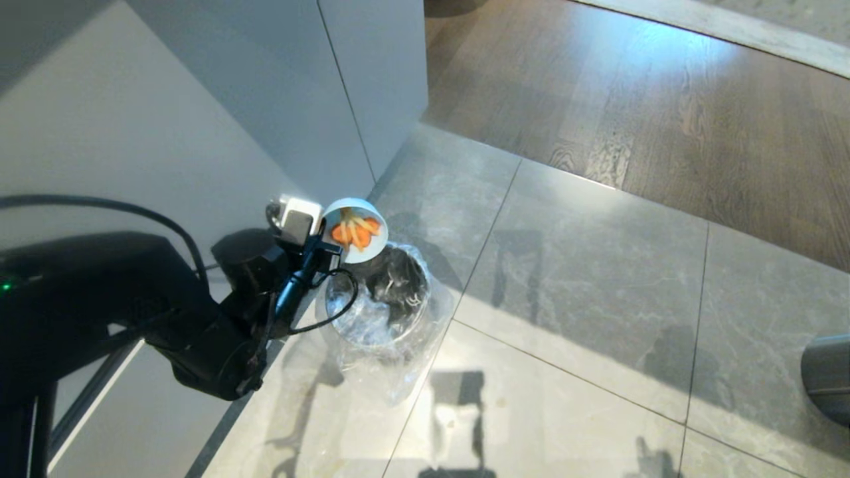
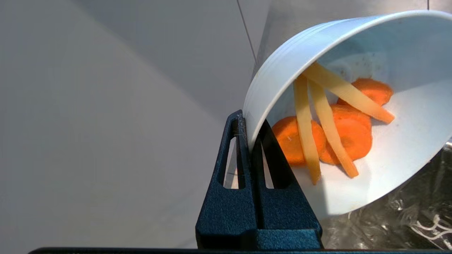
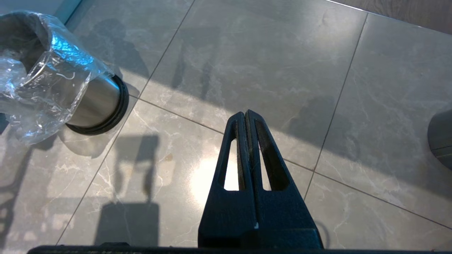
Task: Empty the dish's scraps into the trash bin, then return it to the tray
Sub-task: Pour the leftover food from the bowl into the trash can
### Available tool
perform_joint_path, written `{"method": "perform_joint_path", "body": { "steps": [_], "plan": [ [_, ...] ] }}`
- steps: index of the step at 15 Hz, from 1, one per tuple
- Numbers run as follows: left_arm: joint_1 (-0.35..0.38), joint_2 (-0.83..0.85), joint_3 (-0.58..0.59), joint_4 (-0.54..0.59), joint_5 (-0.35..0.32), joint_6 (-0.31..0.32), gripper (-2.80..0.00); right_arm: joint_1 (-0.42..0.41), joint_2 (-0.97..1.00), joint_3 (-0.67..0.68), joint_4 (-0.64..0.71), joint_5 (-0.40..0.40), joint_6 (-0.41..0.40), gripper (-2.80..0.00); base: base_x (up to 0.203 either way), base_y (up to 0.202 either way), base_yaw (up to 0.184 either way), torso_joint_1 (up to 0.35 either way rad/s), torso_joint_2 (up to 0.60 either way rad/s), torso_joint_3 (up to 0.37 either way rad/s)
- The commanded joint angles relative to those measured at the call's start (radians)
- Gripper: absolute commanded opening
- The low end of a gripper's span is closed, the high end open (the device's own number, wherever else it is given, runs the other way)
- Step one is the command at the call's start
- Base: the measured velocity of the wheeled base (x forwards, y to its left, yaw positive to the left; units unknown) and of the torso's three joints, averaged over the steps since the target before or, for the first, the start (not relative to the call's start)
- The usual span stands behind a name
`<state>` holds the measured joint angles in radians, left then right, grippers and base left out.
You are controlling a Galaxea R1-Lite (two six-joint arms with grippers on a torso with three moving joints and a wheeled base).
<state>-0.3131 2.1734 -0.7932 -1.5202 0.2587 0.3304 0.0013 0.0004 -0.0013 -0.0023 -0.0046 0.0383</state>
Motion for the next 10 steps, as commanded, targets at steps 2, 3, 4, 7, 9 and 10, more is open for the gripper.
{"method": "perform_joint_path", "body": {
  "steps": [2,3,4,7,9,10],
  "plan": [
    [-0.006,-0.010,-0.003,-0.050,-0.001,0.002,-2.80,0.000,0.000,0.000,-0.001,0.000,0.000,-2.80,0.000,0.000,0.000,0.000,0.00,0.000],
    [-0.006,-0.025,-0.014,-0.050,-0.001,0.003,-2.80,0.000,0.000,0.000,-0.001,0.000,0.000,-2.80,0.000,0.000,0.000,0.000,0.00,0.000],
    [-0.005,-0.037,-0.029,-0.050,-0.001,0.006,-2.80,0.000,0.000,0.000,-0.001,0.000,0.000,-2.80,0.000,0.000,0.000,0.000,0.00,0.000],
    [0.004,-0.072,-0.046,-0.050,-0.004,0.089,-2.80,0.000,0.000,0.000,-0.001,0.000,0.000,-2.80,0.000,0.000,0.000,0.000,0.00,0.000],
    [0.024,-0.096,-0.047,-0.050,-0.004,0.243,-2.80,0.000,0.000,0.000,-0.001,0.000,0.000,-2.80,0.000,0.000,0.000,0.000,0.00,0.000],
    [0.034,-0.108,-0.047,-0.050,-0.004,0.314,-2.80,0.000,0.000,0.000,-0.001,0.000,0.000,-2.80,0.000,0.000,0.000,0.000,0.00,0.000]
  ]
}}
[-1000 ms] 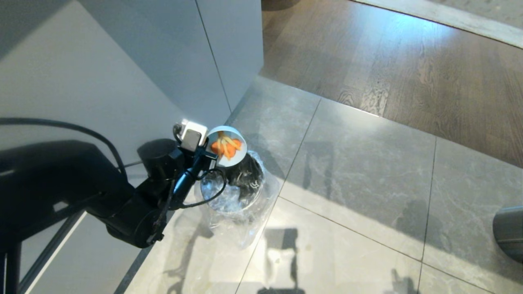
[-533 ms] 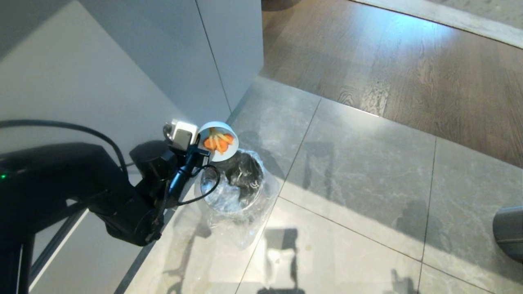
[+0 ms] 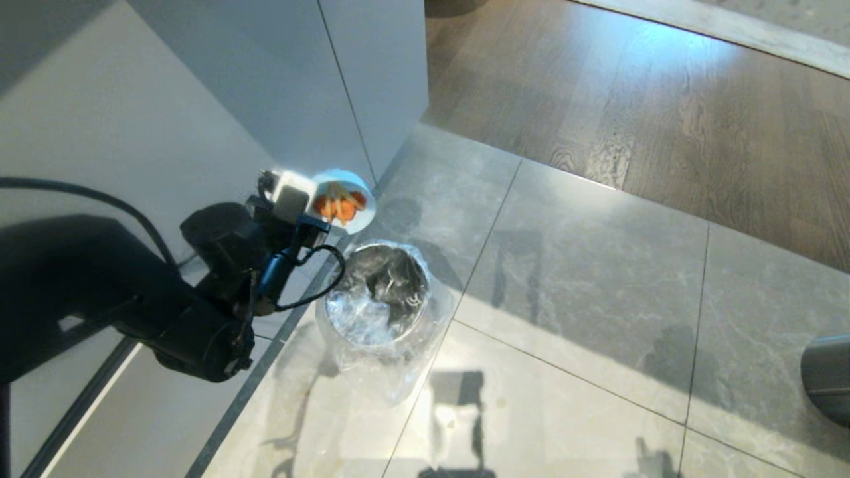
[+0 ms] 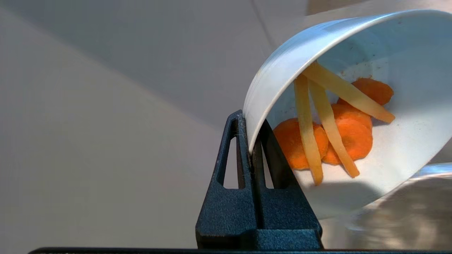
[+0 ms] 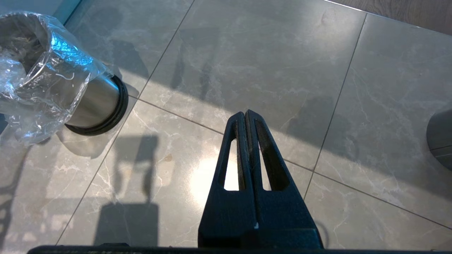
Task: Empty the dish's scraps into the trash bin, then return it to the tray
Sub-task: Pour the leftover food from the bowl into the trash can
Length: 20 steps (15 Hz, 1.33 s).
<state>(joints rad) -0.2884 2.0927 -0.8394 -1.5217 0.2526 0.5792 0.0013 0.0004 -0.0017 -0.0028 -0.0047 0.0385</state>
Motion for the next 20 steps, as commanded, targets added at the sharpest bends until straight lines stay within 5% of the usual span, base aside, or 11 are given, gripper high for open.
{"method": "perform_joint_path", "body": {
  "steps": [1,7,12,16,20],
  "plan": [
    [0.014,-0.043,0.004,-0.048,-0.003,0.136,-2.80,0.000,0.000,0.000,0.000,0.000,0.000,-2.80,0.000,0.000,0.000,0.000,0.00,0.000],
    [-0.053,-0.077,0.094,-0.048,-0.016,0.179,-2.80,0.000,0.000,0.002,0.000,0.000,0.000,-2.80,0.000,0.000,0.000,0.000,0.00,0.000],
    [-0.082,-0.060,0.109,-0.048,-0.018,0.423,-2.80,0.000,0.000,0.000,0.000,0.000,0.000,-2.80,0.000,0.000,0.000,0.000,0.00,0.000],
    [-0.108,-0.003,0.088,-0.048,-0.021,0.440,-2.80,0.000,0.000,0.000,0.000,0.000,0.000,-2.80,0.000,0.000,0.000,0.000,0.00,0.000],
    [-0.112,0.015,0.069,-0.048,-0.021,0.569,-2.80,0.000,0.000,0.002,0.000,0.000,0.000,-2.80,0.000,0.000,0.000,0.000,0.00,0.000]
  ]
}}
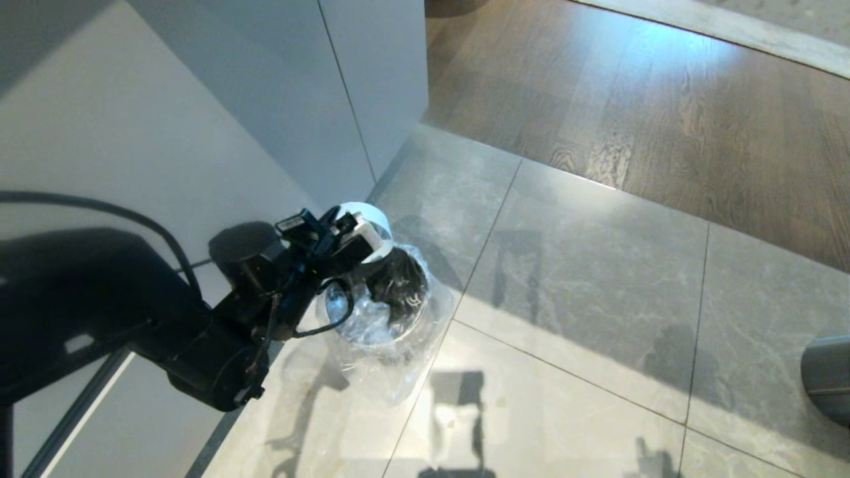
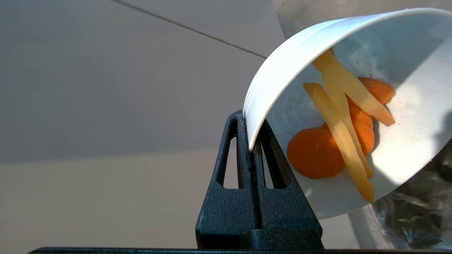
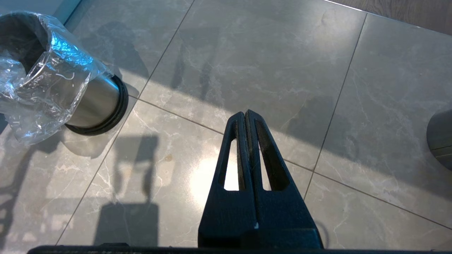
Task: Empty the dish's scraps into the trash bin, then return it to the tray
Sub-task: Pour the leftover food from the bowl into the trash can
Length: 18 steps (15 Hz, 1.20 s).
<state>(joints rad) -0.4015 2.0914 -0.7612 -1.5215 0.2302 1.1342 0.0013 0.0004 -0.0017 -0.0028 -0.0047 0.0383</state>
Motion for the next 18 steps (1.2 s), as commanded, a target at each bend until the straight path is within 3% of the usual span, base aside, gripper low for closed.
{"method": "perform_joint_path", "body": {
  "steps": [1,8,9,13,18],
  "plan": [
    [0.005,0.028,-0.027,-0.049,0.000,0.032,-2.80,0.000,0.000,0.001,0.000,0.000,0.000,-2.80,0.000,0.000,0.000,0.000,0.00,0.000],
    [0.003,0.041,-0.026,-0.049,-0.008,0.055,-2.80,0.000,0.000,0.000,0.000,0.000,0.000,-2.80,0.000,0.000,0.000,0.000,0.00,0.000],
    [-0.002,0.041,-0.026,-0.049,-0.008,0.080,-2.80,0.000,0.000,0.000,0.000,0.000,0.000,-2.80,0.000,0.000,0.000,0.000,0.00,0.000],
    [-0.020,0.032,-0.032,-0.049,-0.008,0.286,-2.80,0.000,0.000,0.000,0.000,0.000,0.000,-2.80,0.000,0.000,0.000,0.000,0.00,0.000],
    [-0.028,0.020,-0.044,-0.049,0.002,0.298,-2.80,0.000,0.000,0.000,0.000,0.000,0.000,-2.80,0.000,0.000,0.000,0.000,0.00,0.000]
  ]
}}
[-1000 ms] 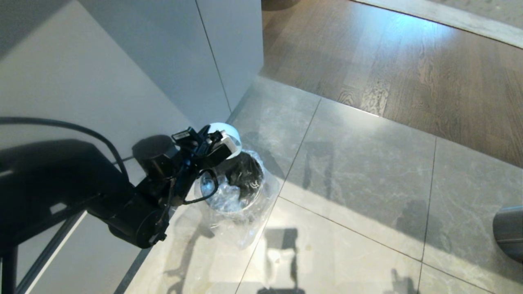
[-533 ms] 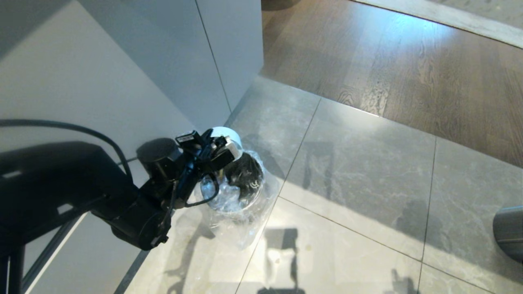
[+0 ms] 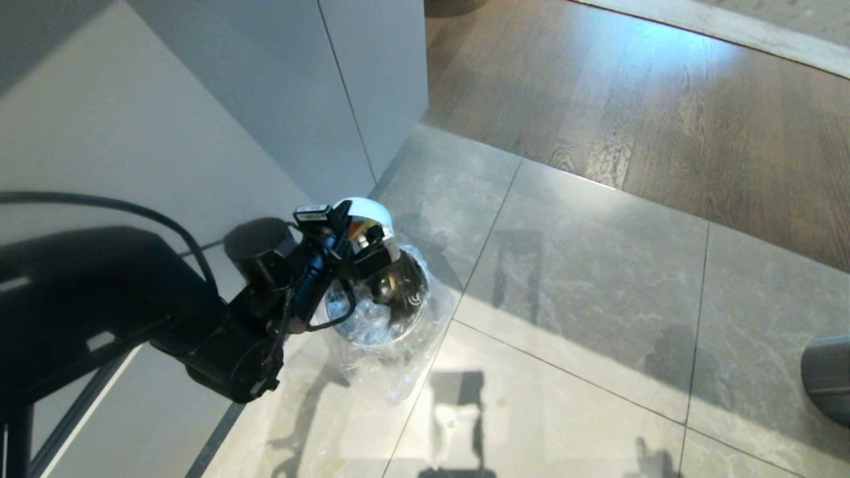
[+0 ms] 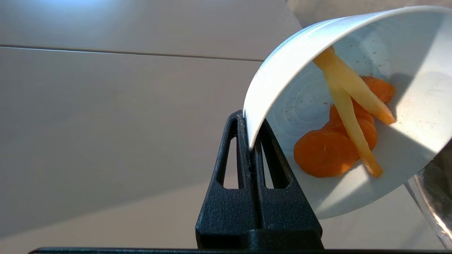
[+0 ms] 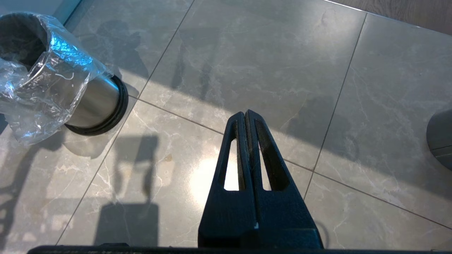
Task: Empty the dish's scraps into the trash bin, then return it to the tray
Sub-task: Pour the leftover food from the bowl into the trash can
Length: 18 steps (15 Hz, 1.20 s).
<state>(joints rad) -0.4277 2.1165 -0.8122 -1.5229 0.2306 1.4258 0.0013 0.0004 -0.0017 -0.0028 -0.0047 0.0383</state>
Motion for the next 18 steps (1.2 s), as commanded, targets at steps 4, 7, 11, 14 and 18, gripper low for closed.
{"method": "perform_joint_path", "body": {
  "steps": [4,7,11,14,18],
  "plan": [
    [-0.011,-0.081,0.018,-0.047,0.040,0.033,-2.80,0.000,0.000,0.000,0.000,0.000,0.001,-2.80,0.000,0.000,0.000,0.000,0.00,0.000],
    [-0.018,-0.118,0.056,-0.047,0.052,0.057,-2.80,0.000,0.000,0.002,0.000,0.000,0.000,-2.80,0.000,0.000,0.000,0.000,0.00,0.000],
    [-0.039,-0.178,0.000,-0.047,0.059,0.062,-2.80,0.000,0.000,0.000,0.000,0.000,0.000,-2.80,0.000,0.000,0.000,0.000,0.00,0.000],
    [-0.062,-0.188,-0.051,-0.047,0.093,0.061,-2.80,0.000,0.000,0.000,0.000,0.000,0.000,-2.80,0.000,0.000,0.000,0.000,0.00,0.000],
    [-0.074,-0.206,-0.009,-0.047,0.113,0.062,-2.80,0.000,0.000,0.000,0.000,0.000,0.000,-2.80,0.000,0.000,0.000,0.000,0.00,0.000]
  ]
}}
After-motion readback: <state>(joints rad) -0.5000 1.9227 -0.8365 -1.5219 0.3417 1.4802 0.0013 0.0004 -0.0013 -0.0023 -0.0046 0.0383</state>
